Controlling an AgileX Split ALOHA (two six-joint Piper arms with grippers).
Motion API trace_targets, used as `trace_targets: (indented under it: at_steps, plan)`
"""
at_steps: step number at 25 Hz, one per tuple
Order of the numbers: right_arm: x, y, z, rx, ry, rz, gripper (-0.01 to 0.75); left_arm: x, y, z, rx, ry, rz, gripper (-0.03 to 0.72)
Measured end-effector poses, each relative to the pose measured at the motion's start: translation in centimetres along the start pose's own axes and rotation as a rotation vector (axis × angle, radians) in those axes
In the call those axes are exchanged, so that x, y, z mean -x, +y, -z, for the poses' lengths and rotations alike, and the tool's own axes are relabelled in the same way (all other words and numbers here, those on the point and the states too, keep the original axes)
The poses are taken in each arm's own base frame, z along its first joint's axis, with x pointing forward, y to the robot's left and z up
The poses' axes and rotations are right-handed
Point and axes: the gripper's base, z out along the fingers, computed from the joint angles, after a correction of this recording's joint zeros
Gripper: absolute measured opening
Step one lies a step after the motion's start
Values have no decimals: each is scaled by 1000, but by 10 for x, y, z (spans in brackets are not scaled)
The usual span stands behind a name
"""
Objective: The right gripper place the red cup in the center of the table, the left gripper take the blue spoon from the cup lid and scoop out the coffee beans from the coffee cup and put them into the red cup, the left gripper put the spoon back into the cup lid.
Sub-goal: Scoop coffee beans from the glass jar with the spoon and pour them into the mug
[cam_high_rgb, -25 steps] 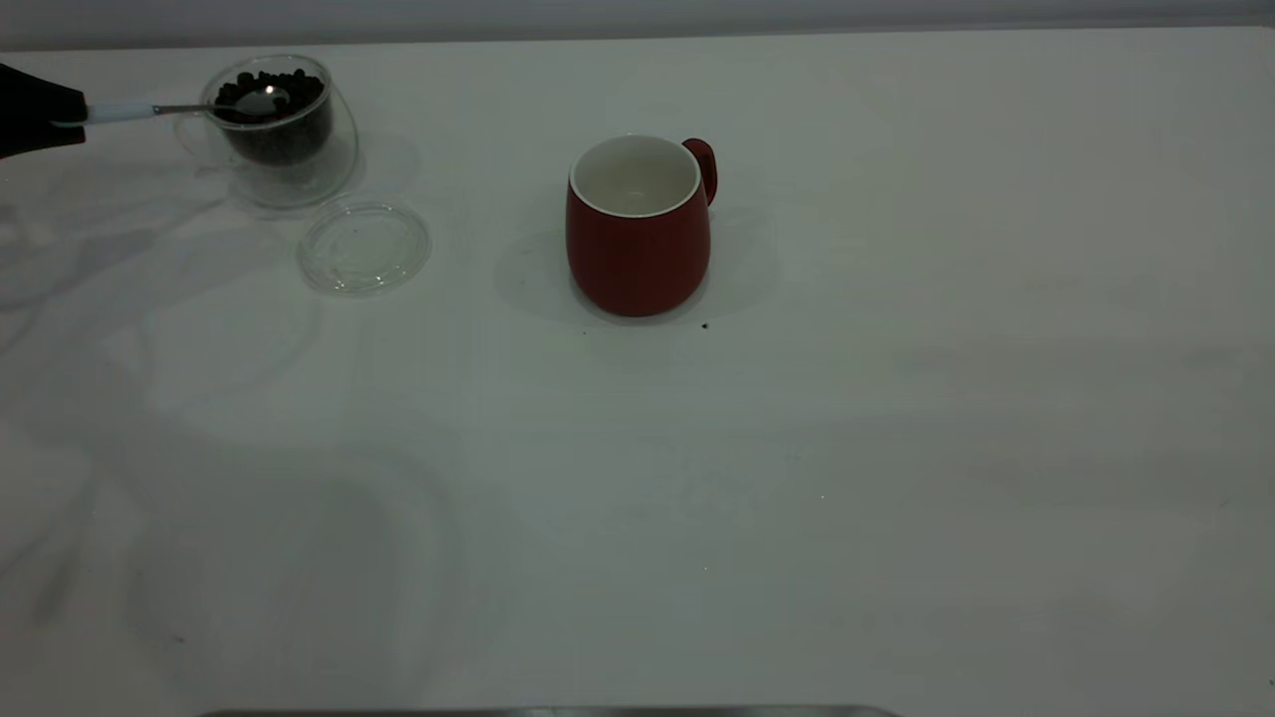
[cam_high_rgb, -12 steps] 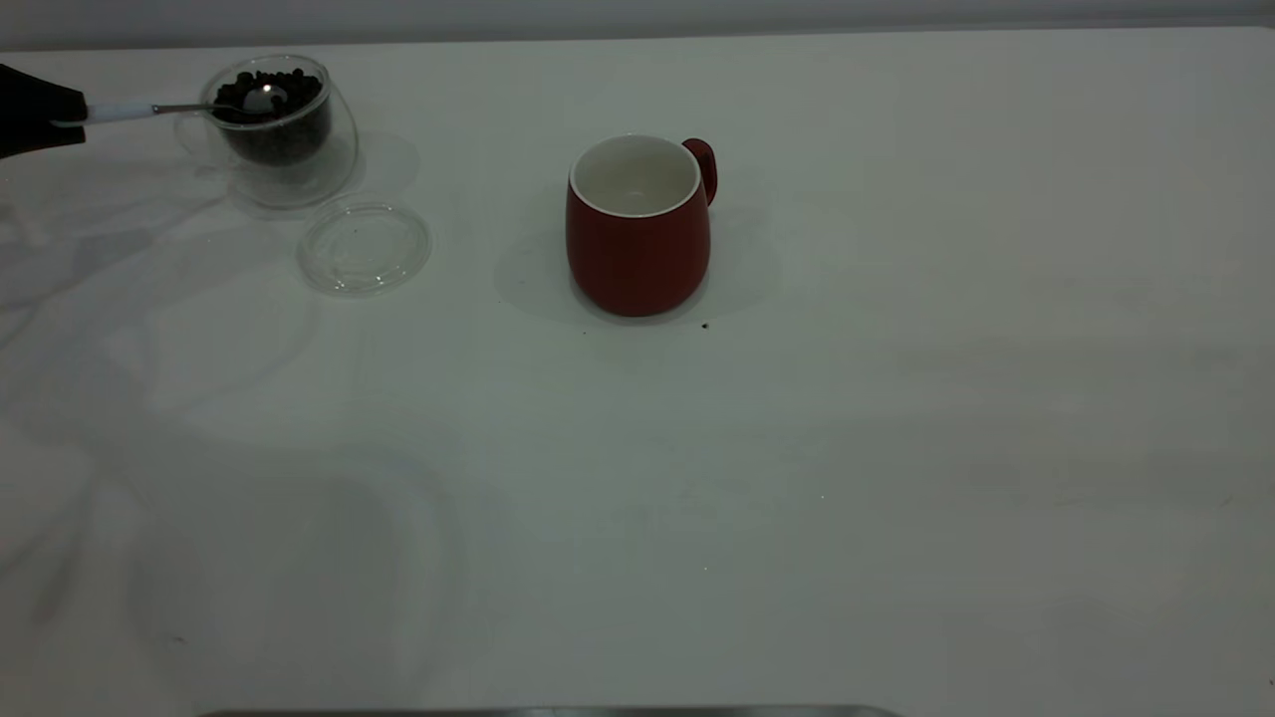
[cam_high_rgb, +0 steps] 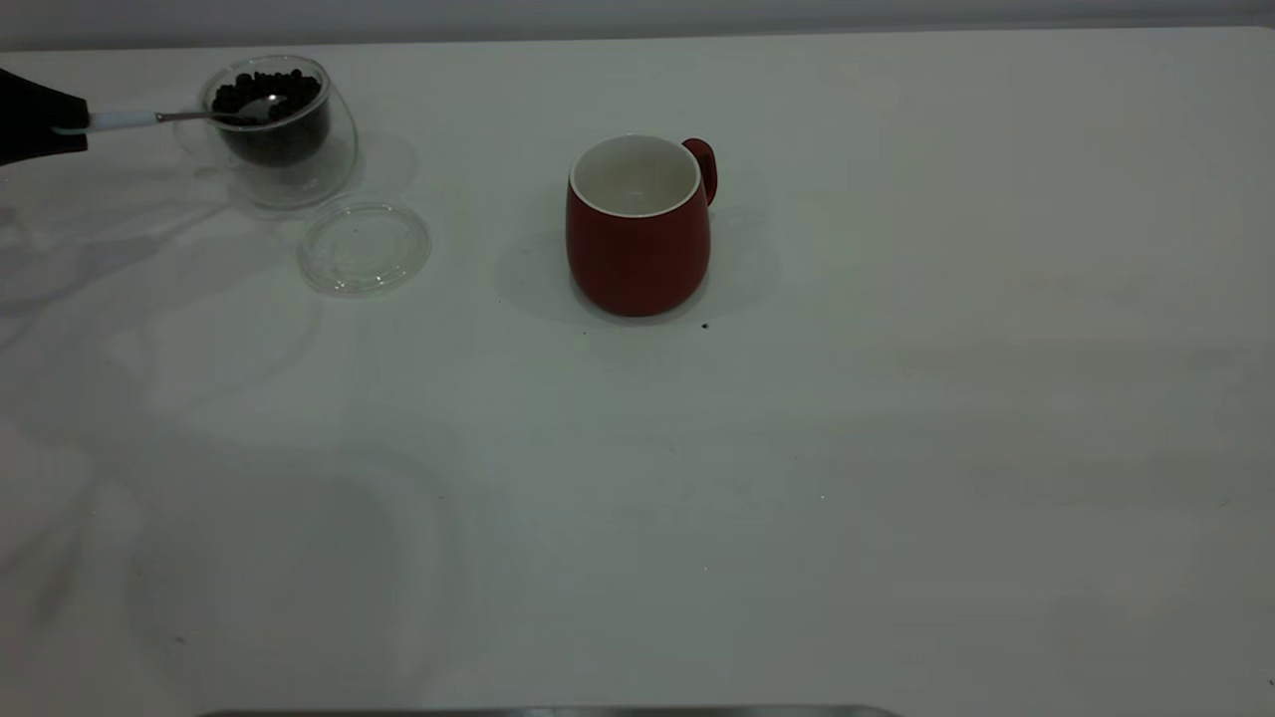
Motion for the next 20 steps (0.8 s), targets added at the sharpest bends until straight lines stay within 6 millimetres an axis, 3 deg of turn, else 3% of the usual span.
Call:
trace_targets:
  at_steps: [20]
  plan:
    - [0, 0, 0, 1, 0, 0, 243, -3, -5, -7, -13, 35, -1, 122]
